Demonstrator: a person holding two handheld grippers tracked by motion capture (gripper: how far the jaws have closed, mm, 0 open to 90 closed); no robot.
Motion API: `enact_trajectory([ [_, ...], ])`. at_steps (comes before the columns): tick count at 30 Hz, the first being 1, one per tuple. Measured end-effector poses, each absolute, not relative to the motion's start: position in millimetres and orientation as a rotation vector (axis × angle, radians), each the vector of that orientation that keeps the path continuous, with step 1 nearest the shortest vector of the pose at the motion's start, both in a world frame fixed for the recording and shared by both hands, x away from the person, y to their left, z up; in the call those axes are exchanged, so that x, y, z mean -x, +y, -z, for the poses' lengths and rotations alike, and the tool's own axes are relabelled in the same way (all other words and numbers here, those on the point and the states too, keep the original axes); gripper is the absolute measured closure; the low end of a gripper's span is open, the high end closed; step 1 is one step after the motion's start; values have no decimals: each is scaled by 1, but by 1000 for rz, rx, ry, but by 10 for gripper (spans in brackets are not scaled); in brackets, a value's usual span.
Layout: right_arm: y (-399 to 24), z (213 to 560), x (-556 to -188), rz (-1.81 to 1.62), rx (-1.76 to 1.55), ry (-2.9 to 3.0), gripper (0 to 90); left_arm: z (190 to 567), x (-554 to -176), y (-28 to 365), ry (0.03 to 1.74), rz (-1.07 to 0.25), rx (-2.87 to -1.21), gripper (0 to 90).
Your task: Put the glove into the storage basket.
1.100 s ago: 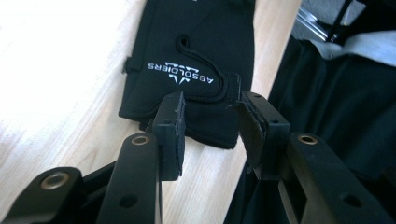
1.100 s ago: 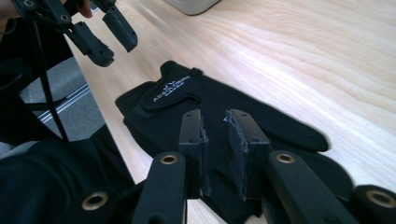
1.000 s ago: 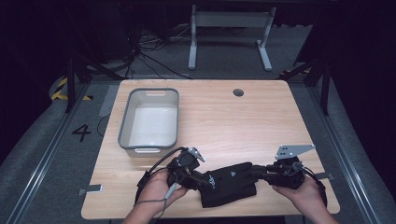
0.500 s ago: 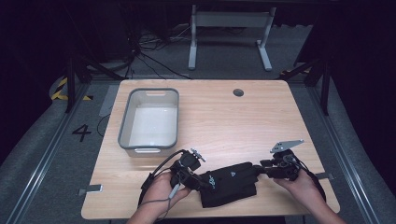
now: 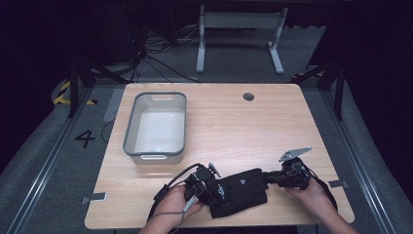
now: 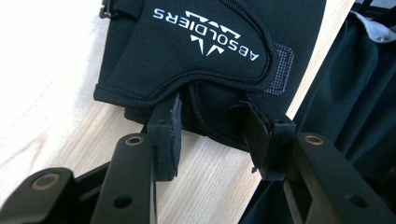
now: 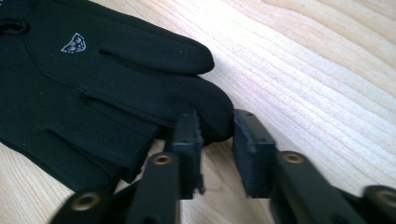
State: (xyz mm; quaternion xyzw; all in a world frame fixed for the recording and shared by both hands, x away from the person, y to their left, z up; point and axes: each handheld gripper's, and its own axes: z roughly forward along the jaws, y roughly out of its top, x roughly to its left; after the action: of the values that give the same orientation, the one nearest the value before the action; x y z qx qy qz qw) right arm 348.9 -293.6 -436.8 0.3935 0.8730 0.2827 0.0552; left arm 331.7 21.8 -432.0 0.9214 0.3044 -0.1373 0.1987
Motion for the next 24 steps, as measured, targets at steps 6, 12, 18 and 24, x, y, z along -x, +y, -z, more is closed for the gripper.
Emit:
enact_trajectory([
  [6,-295,435,-347,-849,-1176,2641,848,434,-333,21,840,386,-2582,582],
  [12,-293,434,-344,-816,-1169,2617,858,434,-339,21,846,322,-2575,611],
  [18,-296,433,-340,-826,-1192,2604,858,432,-349,25,877,266,-2572,620],
  [24,-297,432,-336,-830,-1185,2602,858,429,-342,25,865,304,-2568,615],
])
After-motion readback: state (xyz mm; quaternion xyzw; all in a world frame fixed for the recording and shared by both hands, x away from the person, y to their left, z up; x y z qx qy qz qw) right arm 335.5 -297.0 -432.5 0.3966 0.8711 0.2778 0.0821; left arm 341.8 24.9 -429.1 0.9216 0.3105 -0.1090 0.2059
